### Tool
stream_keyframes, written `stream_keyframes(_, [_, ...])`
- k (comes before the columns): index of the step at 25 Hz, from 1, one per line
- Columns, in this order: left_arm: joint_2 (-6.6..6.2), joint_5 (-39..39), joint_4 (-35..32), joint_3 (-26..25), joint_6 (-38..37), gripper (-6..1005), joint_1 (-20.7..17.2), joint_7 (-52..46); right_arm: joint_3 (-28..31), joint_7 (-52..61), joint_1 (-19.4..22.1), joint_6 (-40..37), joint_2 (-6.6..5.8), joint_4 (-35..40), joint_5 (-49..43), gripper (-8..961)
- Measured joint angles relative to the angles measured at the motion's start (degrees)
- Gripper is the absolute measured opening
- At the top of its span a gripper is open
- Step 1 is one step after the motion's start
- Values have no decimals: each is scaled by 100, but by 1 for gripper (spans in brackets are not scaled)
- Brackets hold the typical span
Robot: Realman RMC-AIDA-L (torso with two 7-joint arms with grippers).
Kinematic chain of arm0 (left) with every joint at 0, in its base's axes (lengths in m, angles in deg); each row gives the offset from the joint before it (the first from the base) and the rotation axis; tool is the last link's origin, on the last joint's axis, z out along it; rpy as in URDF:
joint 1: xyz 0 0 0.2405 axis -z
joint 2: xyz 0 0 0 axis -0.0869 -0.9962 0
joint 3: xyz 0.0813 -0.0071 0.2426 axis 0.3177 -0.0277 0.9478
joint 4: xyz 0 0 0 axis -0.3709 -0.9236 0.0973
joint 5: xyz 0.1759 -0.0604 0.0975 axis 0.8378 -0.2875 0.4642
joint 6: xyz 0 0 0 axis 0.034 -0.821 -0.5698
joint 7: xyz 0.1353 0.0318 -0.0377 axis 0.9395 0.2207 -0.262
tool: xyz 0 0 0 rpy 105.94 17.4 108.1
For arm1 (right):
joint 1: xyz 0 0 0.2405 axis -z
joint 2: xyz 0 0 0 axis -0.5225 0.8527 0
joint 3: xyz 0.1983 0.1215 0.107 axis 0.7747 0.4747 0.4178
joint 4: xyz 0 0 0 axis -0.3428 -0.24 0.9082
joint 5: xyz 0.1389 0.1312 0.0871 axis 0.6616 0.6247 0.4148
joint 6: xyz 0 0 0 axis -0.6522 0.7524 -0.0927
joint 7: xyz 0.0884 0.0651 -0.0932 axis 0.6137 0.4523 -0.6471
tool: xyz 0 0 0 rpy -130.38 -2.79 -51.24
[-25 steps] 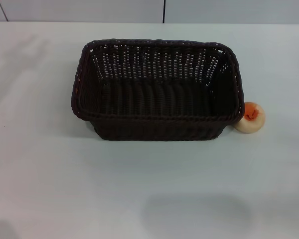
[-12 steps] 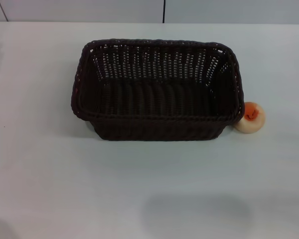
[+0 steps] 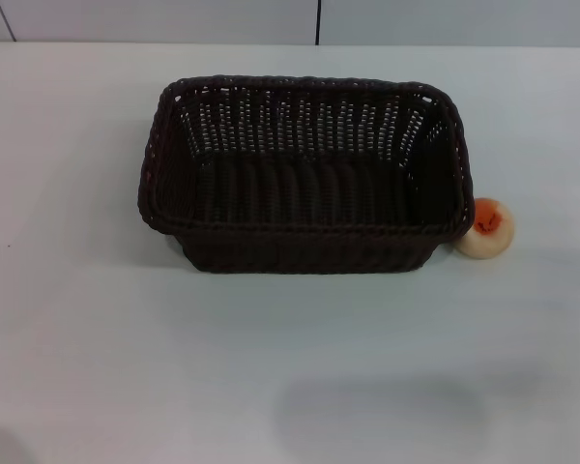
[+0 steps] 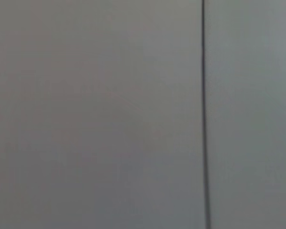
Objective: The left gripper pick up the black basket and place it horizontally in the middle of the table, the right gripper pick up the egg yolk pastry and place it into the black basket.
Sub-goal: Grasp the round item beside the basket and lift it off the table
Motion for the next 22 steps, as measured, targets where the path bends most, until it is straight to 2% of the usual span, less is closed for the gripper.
stream_keyframes(4, [-47, -106, 24, -267, -98, 410, -3, 176, -453, -299, 282, 578, -8, -503, -2, 681])
stream_keyframes(7, [-48, -110, 46, -344, -66, 410, -4, 179, -606, -309, 336, 800, -23, -611, -17, 681])
stream_keyframes(16, [-48, -114, 213, -362, 1, 410, -6, 173, -1168, -278, 226, 1721, -47, -555, -45, 681])
stream_keyframes(22, [-48, -148, 258, -362, 163, 410, -23, 168, -1253, -250, 210, 2021, -48, -548, 9, 681])
